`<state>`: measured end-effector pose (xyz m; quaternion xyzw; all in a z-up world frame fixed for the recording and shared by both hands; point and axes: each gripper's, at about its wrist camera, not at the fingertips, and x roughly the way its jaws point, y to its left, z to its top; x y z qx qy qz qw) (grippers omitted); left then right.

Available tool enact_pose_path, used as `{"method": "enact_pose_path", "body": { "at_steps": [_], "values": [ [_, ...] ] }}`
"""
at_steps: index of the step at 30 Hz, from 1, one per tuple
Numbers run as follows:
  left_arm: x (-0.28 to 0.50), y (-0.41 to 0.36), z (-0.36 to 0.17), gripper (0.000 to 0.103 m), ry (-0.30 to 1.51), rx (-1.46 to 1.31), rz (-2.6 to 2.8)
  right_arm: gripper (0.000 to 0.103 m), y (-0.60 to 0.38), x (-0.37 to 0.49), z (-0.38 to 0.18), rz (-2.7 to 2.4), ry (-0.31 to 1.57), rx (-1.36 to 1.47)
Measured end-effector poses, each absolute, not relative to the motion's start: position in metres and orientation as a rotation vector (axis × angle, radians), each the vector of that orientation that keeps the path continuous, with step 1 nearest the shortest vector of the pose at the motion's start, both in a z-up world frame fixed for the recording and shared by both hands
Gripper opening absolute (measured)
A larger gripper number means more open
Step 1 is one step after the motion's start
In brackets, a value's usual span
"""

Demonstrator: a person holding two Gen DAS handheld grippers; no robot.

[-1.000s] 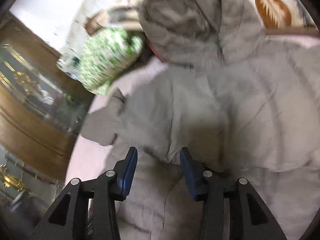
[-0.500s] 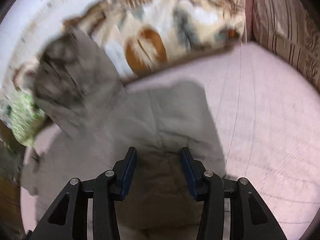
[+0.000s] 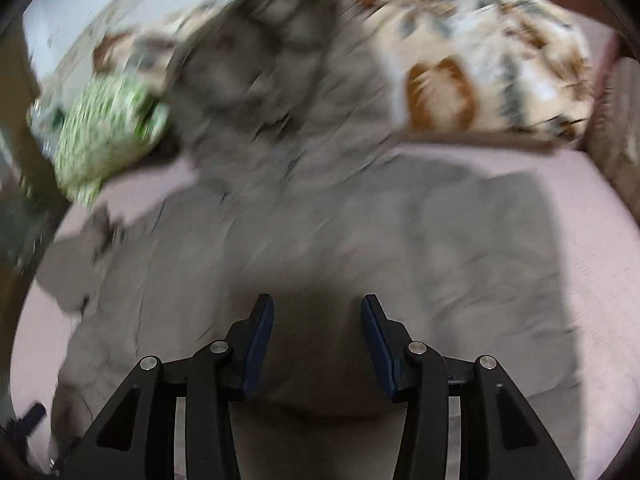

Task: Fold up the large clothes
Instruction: 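Carry the sleeve across the jacket front with the right tool and release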

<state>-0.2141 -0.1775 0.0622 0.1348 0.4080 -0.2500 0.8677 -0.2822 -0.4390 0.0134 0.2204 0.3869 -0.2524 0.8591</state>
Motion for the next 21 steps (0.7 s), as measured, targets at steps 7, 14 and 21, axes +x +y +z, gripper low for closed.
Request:
{"method": "enact_pose_path", "body": {
  "at_steps": [7, 14, 21],
  "values": [
    [-0.211, -0.168, 0.067, 0.103, 0.871, 0.258, -0.522, 0.052, -0.415, -0.273, 0.011, -0.490, 0.886, 0.440],
    [-0.213, -0.161, 0.073, 0.103, 0.868, 0.251, -0.522, 0.059, -0.379, -0.357, 0.048, -0.413, 0.754, 0.523],
    [-0.218, -0.163, 0.050, 0.103, 0.943, 0.299, -0.528, 0.059, -0.367, -0.432, 0.039, -0.433, 0.696, 0.698]
  ]
}}
